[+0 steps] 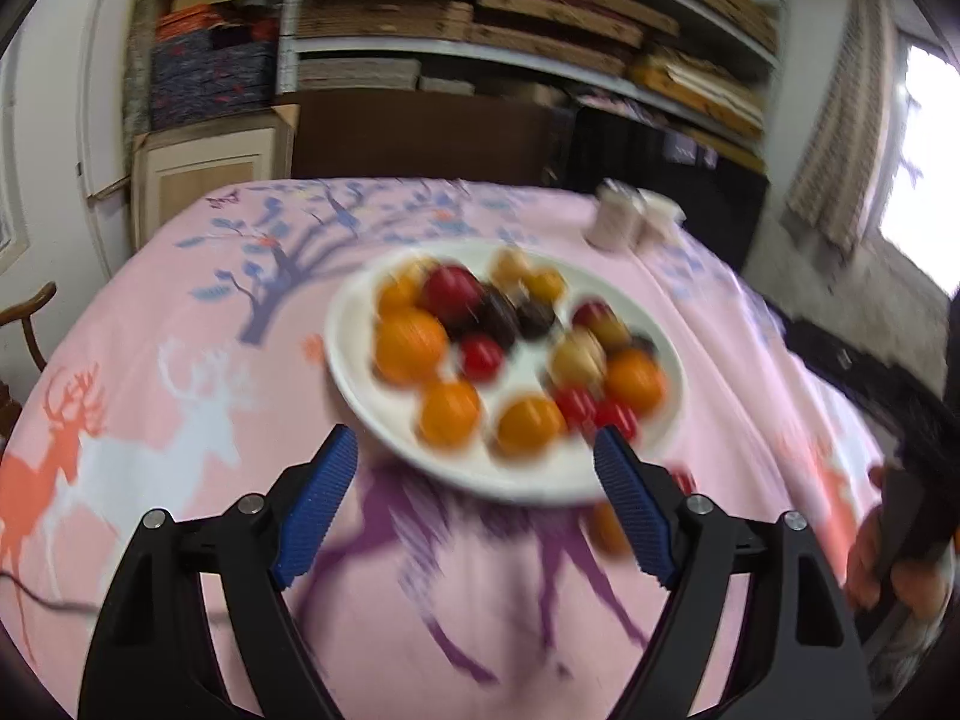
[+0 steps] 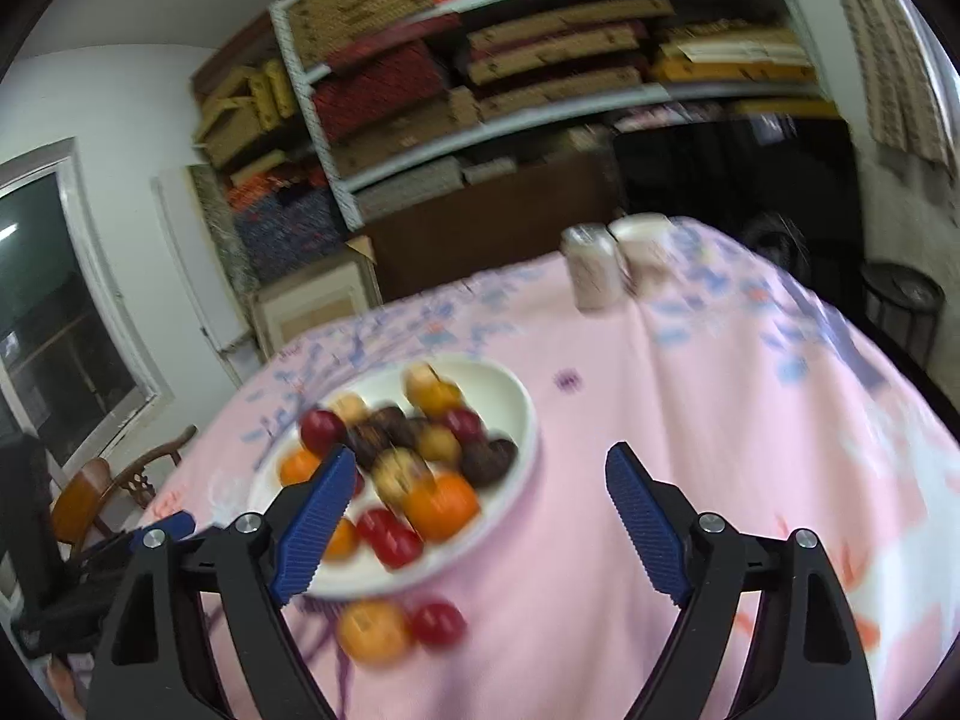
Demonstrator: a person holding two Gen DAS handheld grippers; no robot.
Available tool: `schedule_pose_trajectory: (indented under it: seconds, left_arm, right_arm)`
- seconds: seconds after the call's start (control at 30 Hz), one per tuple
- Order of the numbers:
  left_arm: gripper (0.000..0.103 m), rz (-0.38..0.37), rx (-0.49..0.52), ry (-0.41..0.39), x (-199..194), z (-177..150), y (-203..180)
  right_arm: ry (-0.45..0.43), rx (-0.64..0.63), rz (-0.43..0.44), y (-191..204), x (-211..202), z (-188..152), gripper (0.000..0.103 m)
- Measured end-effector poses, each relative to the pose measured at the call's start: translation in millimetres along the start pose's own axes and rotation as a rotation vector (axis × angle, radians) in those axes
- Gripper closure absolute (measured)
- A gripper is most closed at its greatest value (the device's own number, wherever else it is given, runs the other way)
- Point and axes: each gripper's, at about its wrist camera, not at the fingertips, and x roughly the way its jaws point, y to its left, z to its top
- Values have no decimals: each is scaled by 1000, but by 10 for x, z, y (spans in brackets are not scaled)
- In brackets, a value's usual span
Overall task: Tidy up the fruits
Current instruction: 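Move the left tool toward a large tan-orange fruit while the right tool approaches a red tomato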
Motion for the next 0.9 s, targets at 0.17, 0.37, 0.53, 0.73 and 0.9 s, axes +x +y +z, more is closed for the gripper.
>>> schedule_pose_trajectory:
  seconds: [0.17,0.37,0.53,0.73,0.9]
  left_arm:
    - [23,-7,109,54,67,-206,-351]
    - [23,-21,134,96,236,-209,-537]
    - [23,-10,155,130,416,-189,-645]
    - [16,56,209,101,454,-180,-806]
    - [16,121,235,115,489,-232,-883]
  right_arm:
    - [20,144,35,-262,-17,-62,13]
    - [39,154,26,-276,4,-68,9]
    - [56,170,27,-283,5,-68,9]
    - [81,218,74,-321,11,-74,8]
    - [81,204,75,-281,10,-73,8]
